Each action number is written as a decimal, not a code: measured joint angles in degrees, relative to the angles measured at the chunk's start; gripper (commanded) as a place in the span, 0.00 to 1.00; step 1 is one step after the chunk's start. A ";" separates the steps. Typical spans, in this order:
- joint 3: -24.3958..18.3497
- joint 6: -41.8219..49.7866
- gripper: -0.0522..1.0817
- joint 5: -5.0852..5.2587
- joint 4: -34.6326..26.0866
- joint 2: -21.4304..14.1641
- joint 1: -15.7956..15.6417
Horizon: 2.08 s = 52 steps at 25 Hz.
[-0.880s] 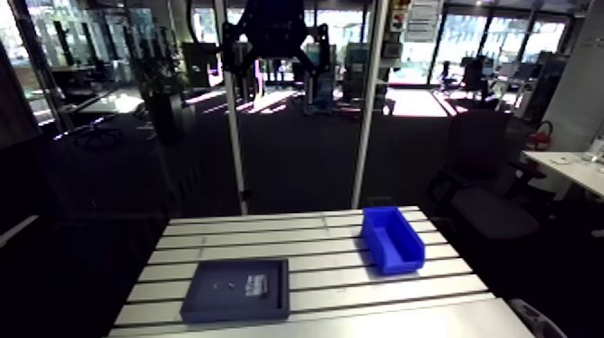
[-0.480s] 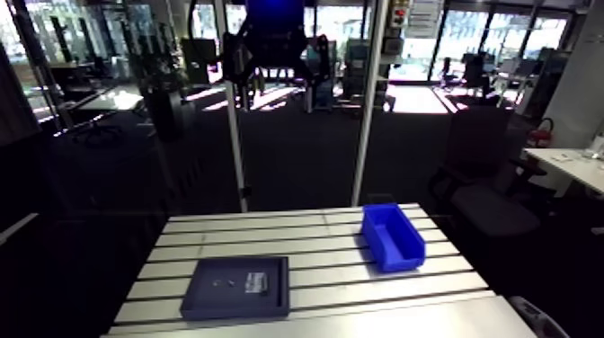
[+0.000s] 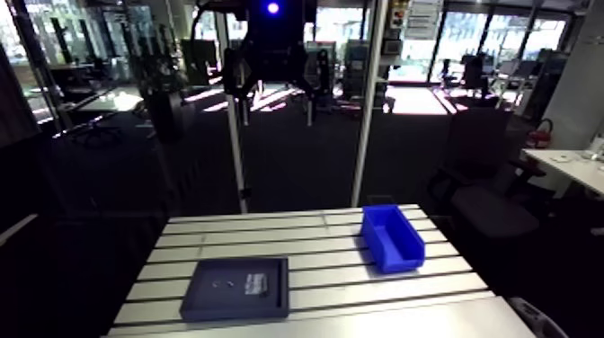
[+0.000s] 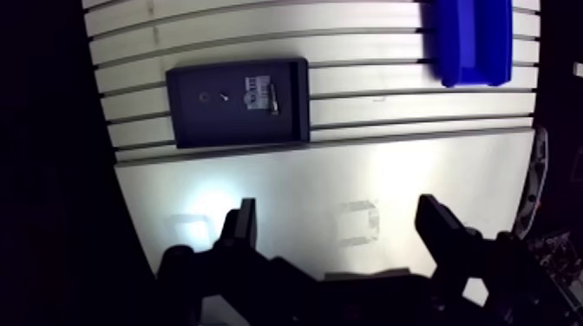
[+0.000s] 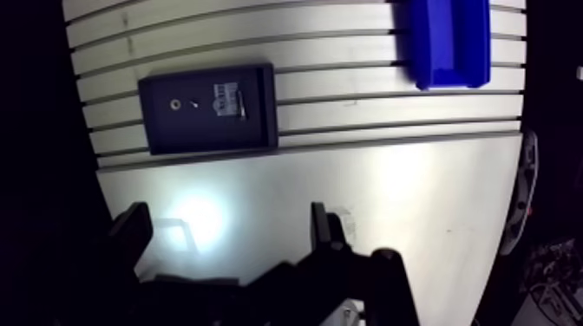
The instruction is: Pick up the M10 bolt from the tray and put it into the blue bin.
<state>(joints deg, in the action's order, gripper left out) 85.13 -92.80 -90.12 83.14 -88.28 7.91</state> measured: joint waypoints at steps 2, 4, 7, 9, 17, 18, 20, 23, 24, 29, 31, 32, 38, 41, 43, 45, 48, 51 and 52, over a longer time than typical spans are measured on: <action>1.31 0.27 0.05 -0.02 0.74 -0.17 0.00; 2.76 0.39 0.05 -0.01 1.98 -0.32 0.00; 5.00 0.44 0.05 0.06 4.22 -0.44 0.01; 6.25 0.46 0.05 0.11 5.68 -0.44 0.00; 9.78 0.98 0.05 0.28 10.72 -0.39 -0.30; 10.09 1.05 0.05 0.38 11.23 -0.38 -0.37; 10.73 1.15 0.05 0.70 12.22 -0.34 -0.49; 11.72 1.23 0.05 1.18 13.49 -0.29 -0.65; 11.96 1.28 0.05 1.29 13.76 -0.26 -0.69; 12.82 2.36 0.05 1.32 14.66 -0.07 -1.35; 13.03 2.81 0.05 1.28 14.79 0.01 -1.92; 13.15 3.01 0.05 1.25 14.85 0.04 -2.27; 14.07 3.68 0.05 1.21 16.37 0.43 -3.81; 14.77 4.18 0.05 1.08 17.73 0.97 -4.09; 15.46 4.42 0.05 0.96 19.18 1.56 -4.26; 16.16 4.57 0.05 0.87 20.65 2.14 -4.43; 17.44 4.71 0.05 0.72 23.01 3.20 -4.92; 18.77 4.75 0.05 0.60 25.22 4.21 -5.38; 19.21 4.76 0.05 0.58 25.91 4.44 -5.48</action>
<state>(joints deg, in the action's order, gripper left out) 104.34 -88.04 -89.54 109.05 -83.84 2.43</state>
